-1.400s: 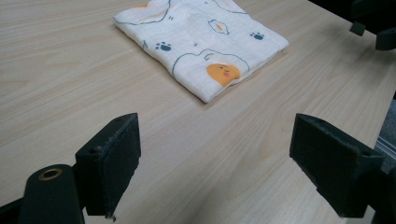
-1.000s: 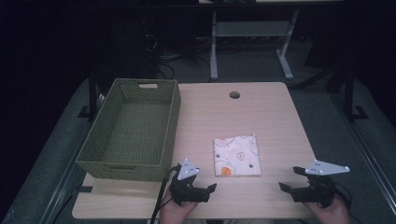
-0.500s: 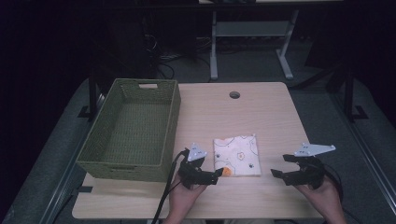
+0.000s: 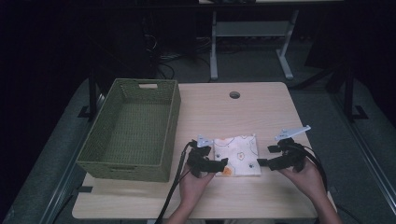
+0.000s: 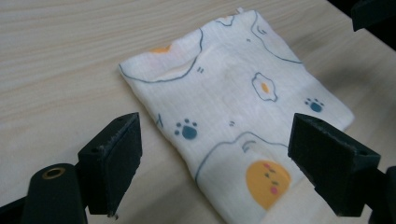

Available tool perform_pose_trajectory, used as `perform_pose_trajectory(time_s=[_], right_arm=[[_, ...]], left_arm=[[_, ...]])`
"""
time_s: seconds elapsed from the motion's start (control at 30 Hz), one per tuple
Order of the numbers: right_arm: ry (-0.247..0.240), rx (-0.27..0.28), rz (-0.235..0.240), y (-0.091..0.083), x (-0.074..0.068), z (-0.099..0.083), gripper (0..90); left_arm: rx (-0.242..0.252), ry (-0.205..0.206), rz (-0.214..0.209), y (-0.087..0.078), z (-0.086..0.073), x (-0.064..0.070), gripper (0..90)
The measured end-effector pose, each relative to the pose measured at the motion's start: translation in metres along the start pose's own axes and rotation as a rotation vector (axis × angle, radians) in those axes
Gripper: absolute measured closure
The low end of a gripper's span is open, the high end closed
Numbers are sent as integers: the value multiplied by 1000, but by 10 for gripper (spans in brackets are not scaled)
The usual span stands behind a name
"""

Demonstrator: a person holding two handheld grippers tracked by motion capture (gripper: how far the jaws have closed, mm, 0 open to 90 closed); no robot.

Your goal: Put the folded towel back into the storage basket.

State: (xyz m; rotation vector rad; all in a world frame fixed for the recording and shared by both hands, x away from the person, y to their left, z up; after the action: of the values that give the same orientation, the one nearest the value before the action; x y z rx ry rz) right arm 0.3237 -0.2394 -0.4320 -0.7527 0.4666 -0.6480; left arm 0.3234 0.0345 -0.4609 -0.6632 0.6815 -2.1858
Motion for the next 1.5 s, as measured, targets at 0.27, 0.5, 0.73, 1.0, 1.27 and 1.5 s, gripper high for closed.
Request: perform_pose_trajectory(time_s=[0.27,0.5,0.73,1.0,1.27,1.5], right_arm=[[38,-13,0,20,9,11,279],[69,-41,-5,38,18,12,317],[115,-82,-6,49,21,10,401],[129,-93,-33,56,21,5,515],[122,-87,-22,59,17,7,700],[152,-71,30,62,19,6,803]], left_arm=[[-39,-44,27,17,5,-7,240],[-75,-72,34,26,4,-13,245],[-82,-81,21,29,4,-13,267],[-94,-47,30,34,8,-10,431],[-113,-12,57,36,10,-10,713],[-118,-49,1,37,10,-12,833]])
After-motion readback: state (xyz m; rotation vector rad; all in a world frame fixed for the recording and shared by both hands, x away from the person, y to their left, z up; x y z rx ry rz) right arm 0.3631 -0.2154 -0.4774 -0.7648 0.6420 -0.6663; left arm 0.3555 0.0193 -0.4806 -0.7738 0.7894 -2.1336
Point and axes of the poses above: each handheld gripper's, and its own axes: y roughly forward along the jaws, z roughly out of its top, x roughly to its right, the point moved 2 cm from there along y, roughly forward along the jaws, and after that the axes turned 2 degrees about -y, right-handed, at the moved point
